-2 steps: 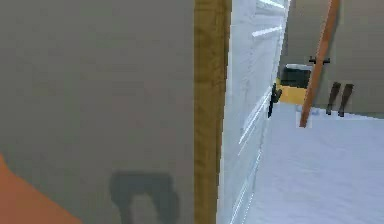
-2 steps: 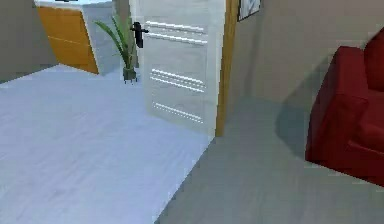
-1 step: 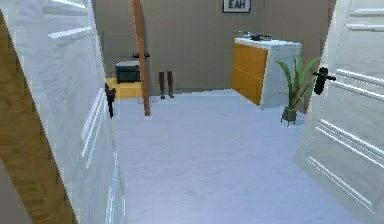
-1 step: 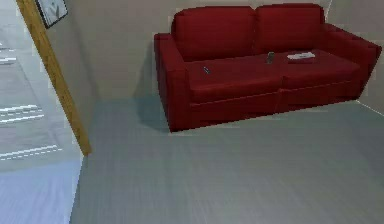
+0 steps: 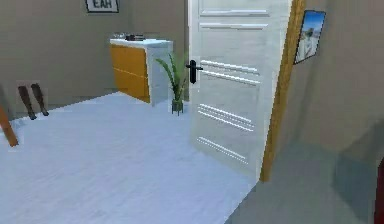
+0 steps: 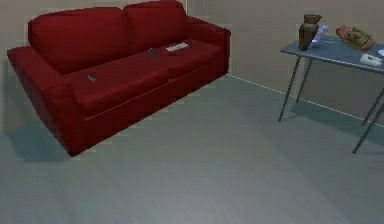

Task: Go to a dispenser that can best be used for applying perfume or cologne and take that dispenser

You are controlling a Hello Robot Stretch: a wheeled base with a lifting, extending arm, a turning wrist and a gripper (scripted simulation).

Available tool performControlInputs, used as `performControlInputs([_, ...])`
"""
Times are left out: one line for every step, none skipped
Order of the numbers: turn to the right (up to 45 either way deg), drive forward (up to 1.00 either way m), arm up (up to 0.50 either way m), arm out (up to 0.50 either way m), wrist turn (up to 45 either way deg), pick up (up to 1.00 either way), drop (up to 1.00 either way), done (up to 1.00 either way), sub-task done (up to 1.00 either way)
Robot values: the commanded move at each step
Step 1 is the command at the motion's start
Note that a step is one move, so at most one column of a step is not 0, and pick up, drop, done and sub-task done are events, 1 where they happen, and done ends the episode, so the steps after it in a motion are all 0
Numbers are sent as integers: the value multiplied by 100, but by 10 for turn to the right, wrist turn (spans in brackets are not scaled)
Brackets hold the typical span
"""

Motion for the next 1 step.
performControlInputs([30,0,0,0,0,0,0,0,0])
